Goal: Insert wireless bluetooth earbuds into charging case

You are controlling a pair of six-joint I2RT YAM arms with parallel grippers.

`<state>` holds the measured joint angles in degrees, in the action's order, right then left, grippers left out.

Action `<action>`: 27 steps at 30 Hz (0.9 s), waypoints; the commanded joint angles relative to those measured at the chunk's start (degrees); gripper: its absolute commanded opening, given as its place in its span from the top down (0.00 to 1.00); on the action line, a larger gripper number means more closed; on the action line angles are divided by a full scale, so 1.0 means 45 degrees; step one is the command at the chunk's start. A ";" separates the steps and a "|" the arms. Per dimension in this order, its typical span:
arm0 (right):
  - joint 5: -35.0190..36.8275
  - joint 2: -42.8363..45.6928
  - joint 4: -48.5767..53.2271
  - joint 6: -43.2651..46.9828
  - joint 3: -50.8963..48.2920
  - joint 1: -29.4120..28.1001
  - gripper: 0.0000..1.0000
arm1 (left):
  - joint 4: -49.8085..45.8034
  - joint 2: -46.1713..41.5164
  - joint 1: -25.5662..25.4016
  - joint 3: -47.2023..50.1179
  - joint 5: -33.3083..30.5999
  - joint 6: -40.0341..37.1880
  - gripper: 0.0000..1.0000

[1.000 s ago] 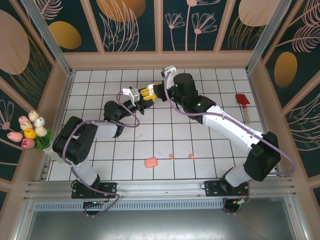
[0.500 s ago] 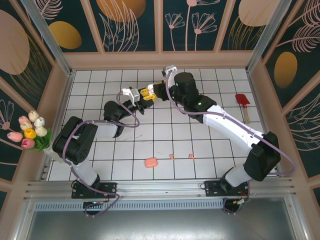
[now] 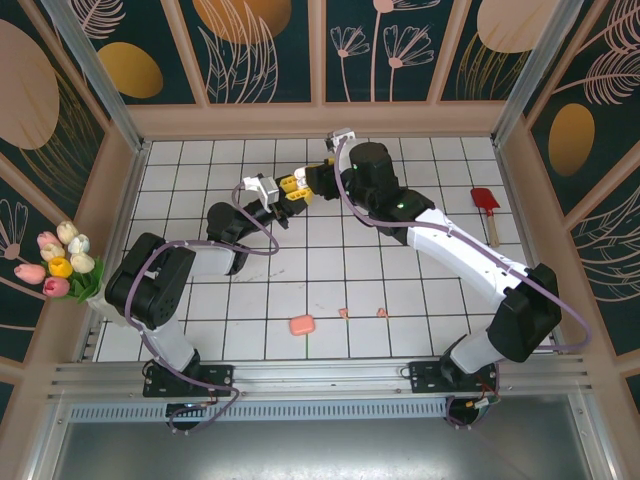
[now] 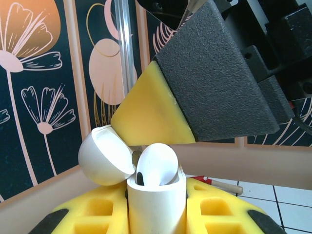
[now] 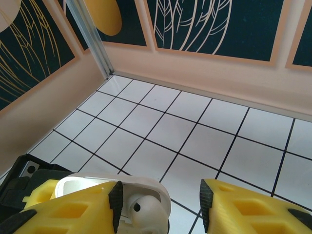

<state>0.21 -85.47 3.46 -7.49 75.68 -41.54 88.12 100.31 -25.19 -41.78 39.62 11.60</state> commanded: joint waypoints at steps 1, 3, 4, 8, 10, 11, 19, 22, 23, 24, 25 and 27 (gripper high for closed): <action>-0.0766 0.0058 -0.0592 -0.0447 0.0464 0.0002 0.51 | 0.0638 -0.0014 -0.0301 -0.0188 0.0774 -0.0195 1.00; -0.0879 0.0111 -0.0644 -0.0589 0.0465 0.0068 0.50 | 0.0648 0.0003 -0.0301 -0.0188 0.0777 -0.0184 1.00; -0.0938 0.0140 -0.0659 -0.0640 0.0438 0.0110 0.50 | 0.0640 0.0003 -0.0301 -0.0188 0.0772 -0.0194 1.00; -0.1174 0.0206 -0.0770 -0.0912 0.0404 0.0242 0.50 | 0.0653 0.0017 -0.0301 -0.0208 0.0748 -0.0165 1.00; -0.1217 0.0240 -0.0797 -0.0991 0.0376 0.0285 0.49 | 0.0634 0.0020 -0.0301 -0.0208 0.0759 -0.0131 1.00; -0.1252 0.0242 -0.0828 -0.1066 0.0372 0.0305 0.49 | 0.0633 0.0007 -0.0301 -0.0208 0.0763 -0.0134 1.00; -0.1557 0.0434 -0.1125 -0.1517 0.0261 0.0576 0.48 | 0.0632 0.0022 -0.0300 -0.0208 0.0747 -0.0152 1.00; -0.1800 0.0612 -0.1274 -0.1748 0.0238 0.0690 0.47 | 0.0633 0.0027 -0.0301 -0.0209 0.0756 -0.0155 1.00; -0.1904 0.0652 -0.1349 -0.1858 0.0223 0.0745 0.47 | 0.0633 0.0042 -0.0299 -0.0210 0.0760 -0.0155 1.00; -0.2005 0.0722 -0.1403 -0.1963 0.0195 0.0791 0.47 | 0.0633 0.0033 -0.0291 -0.0218 0.0747 -0.0156 1.00; -0.2089 0.0773 -0.1424 -0.2038 0.0185 0.0830 0.47 | 0.0631 0.0042 -0.0300 -0.0209 0.0766 -0.0154 1.00; -0.2298 0.0842 -0.1541 -0.2220 0.0162 0.0911 0.47 | 0.0630 0.0068 -0.0301 -0.0227 0.0759 -0.0140 1.00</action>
<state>-7.66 -84.31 0.32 -15.20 75.70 -38.22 88.31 100.31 -26.33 -41.78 41.54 11.60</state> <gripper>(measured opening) 0.530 0.247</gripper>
